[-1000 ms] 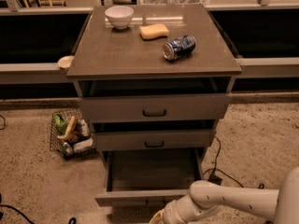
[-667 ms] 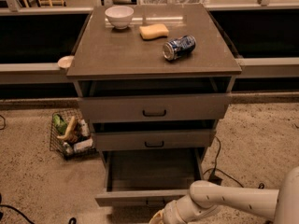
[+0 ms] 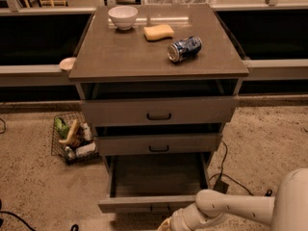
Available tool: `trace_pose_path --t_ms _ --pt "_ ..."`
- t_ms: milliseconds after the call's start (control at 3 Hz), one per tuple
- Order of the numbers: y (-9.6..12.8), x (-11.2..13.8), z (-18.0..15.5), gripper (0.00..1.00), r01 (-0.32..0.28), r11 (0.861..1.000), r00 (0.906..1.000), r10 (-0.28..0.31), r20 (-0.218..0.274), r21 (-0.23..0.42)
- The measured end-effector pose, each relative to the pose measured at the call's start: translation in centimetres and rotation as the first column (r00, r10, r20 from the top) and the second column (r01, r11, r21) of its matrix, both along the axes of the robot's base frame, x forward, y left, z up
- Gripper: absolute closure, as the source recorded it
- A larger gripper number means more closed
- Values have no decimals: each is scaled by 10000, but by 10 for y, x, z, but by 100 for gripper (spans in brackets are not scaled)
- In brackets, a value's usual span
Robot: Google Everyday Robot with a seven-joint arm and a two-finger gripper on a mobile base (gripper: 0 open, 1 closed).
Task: Close bottom drawer
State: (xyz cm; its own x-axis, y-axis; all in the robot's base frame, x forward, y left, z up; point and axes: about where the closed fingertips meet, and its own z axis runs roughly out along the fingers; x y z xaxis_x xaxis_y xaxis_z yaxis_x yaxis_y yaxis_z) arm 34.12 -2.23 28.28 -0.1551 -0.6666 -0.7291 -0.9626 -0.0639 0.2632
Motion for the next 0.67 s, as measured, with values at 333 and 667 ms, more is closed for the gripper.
trace_pose_path --t_ms 333,667 --pt "-16 24 -32 100 -79 9989 9991 98 419 -452" --pt "-39 52 -54 100 -241 9980 9960 290 844 -585"
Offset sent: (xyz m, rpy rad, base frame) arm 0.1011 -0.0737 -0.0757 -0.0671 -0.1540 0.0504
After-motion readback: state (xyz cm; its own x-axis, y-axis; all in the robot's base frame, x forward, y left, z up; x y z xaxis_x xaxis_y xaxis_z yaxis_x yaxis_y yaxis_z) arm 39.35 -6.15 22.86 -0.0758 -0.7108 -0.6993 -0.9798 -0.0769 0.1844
